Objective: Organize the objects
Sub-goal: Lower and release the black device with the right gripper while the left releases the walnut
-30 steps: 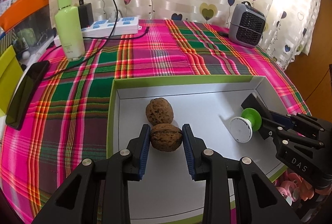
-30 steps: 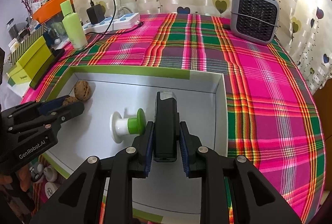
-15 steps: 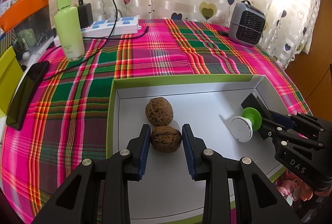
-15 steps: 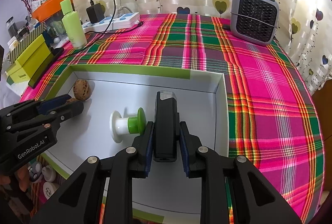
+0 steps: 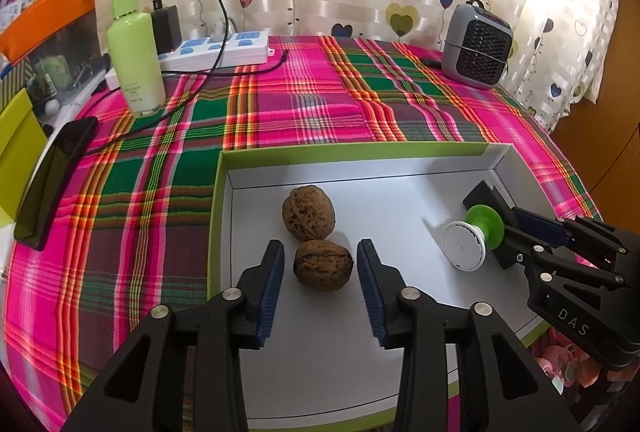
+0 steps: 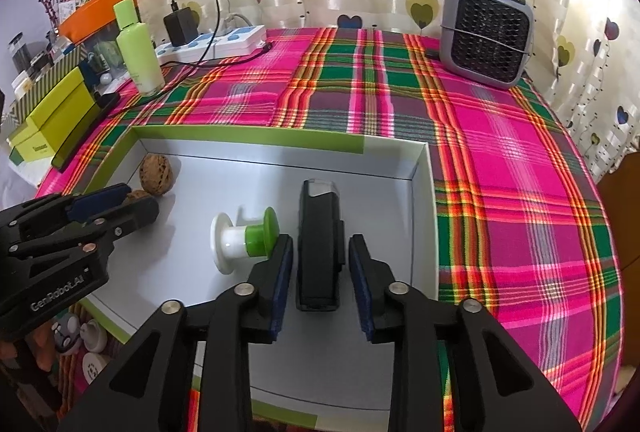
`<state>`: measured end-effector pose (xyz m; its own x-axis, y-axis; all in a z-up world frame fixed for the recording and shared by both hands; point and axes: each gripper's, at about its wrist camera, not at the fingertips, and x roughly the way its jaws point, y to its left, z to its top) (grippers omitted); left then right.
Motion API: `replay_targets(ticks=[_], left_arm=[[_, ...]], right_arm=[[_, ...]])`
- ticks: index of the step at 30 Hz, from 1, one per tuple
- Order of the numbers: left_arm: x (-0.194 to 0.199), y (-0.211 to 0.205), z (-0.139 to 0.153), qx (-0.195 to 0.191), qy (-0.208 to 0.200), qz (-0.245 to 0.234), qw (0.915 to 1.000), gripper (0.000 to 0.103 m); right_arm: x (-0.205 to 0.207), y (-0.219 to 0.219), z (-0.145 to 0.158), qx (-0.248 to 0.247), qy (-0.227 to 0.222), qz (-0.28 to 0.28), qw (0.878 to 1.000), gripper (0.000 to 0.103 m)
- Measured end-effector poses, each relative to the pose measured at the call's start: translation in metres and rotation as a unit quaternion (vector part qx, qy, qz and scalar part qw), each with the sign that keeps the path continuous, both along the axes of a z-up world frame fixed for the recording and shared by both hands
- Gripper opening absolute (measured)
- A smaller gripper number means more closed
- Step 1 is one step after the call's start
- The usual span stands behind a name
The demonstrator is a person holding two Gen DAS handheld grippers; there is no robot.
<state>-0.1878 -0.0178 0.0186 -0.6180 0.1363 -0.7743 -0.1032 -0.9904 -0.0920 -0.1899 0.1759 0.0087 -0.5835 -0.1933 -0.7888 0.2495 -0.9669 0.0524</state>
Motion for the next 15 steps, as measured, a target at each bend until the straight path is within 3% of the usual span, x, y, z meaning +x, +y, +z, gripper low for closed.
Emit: replay_targets(ticks=[6, 9, 15], left_arm=[[0.002, -0.001, 0.001, 0.001, 0.001, 0.001, 1.0000, 0.042], [0.005, -0.002, 0.004, 0.004, 0.003, 0.003, 1.0000, 0.044], [0.011, -0.003, 0.009, 0.007, 0.010, 0.006, 0.9999, 0.047]], right_arm=[[0.002, 0.001, 0.004, -0.004, 0.007, -0.005, 1.000, 0.038], [0.005, 0.002, 0.007, -0.001, 0.012, -0.005, 1.000, 0.049], [0.010, 0.003, 0.011, 0.000, 0.021, -0.010, 1.000, 0.049]])
